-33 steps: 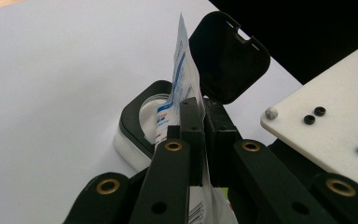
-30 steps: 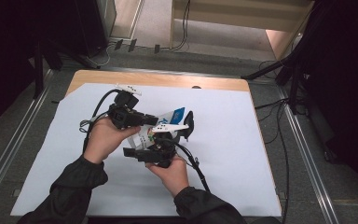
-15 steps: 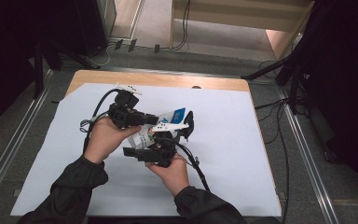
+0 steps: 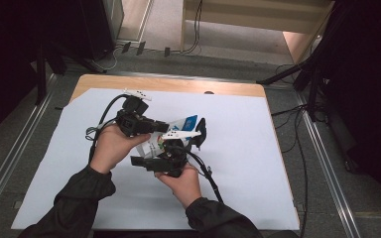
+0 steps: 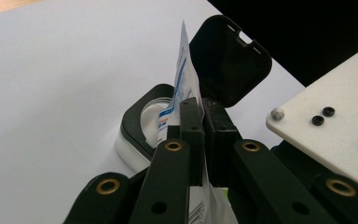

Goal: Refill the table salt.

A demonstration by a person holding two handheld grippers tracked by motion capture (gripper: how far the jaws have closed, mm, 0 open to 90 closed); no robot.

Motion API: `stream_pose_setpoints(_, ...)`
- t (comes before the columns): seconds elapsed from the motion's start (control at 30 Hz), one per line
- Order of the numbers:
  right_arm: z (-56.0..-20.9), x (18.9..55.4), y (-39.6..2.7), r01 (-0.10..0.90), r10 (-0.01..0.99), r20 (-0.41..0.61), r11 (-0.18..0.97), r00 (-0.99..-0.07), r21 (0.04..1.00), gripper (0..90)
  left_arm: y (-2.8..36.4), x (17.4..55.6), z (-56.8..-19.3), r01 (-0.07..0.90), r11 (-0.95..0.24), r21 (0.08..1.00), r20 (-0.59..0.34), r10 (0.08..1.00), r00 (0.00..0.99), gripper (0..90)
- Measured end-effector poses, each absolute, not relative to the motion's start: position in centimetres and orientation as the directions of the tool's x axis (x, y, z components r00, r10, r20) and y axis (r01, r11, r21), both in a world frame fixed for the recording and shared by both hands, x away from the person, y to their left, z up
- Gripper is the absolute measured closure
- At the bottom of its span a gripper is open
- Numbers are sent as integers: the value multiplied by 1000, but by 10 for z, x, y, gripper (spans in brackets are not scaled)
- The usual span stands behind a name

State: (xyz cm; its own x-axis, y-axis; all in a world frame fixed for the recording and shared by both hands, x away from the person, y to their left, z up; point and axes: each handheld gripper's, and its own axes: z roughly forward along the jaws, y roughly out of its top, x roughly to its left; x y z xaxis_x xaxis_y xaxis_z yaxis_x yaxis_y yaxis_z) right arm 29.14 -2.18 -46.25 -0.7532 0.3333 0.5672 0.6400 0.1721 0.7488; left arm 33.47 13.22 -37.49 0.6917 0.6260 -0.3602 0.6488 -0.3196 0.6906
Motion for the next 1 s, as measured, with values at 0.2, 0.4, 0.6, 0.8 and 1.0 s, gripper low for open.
stream_pose_setpoints(0.2,-461,291,-22,637,329,567,164,-755,753,480,132,333,-372,640,-315,701,-351,629,694,889)
stream_pose_setpoints(0.4,-461,292,-22,635,327,565,165,-758,755,478,133,333,-372,636,-318,703,-349,625,698,888)
stream_pose_setpoints(0.6,-461,292,-21,633,322,565,167,-760,756,477,133,333,-373,639,-320,700,-350,626,697,887)
stream_pose_setpoints(0.8,-462,292,-21,638,322,570,163,-756,753,477,132,332,-372,633,-328,701,-339,628,701,887)
stream_pose_setpoints(1.0,-461,293,-21,647,311,584,156,-750,747,476,132,334,-373,637,-320,701,-347,628,697,887)
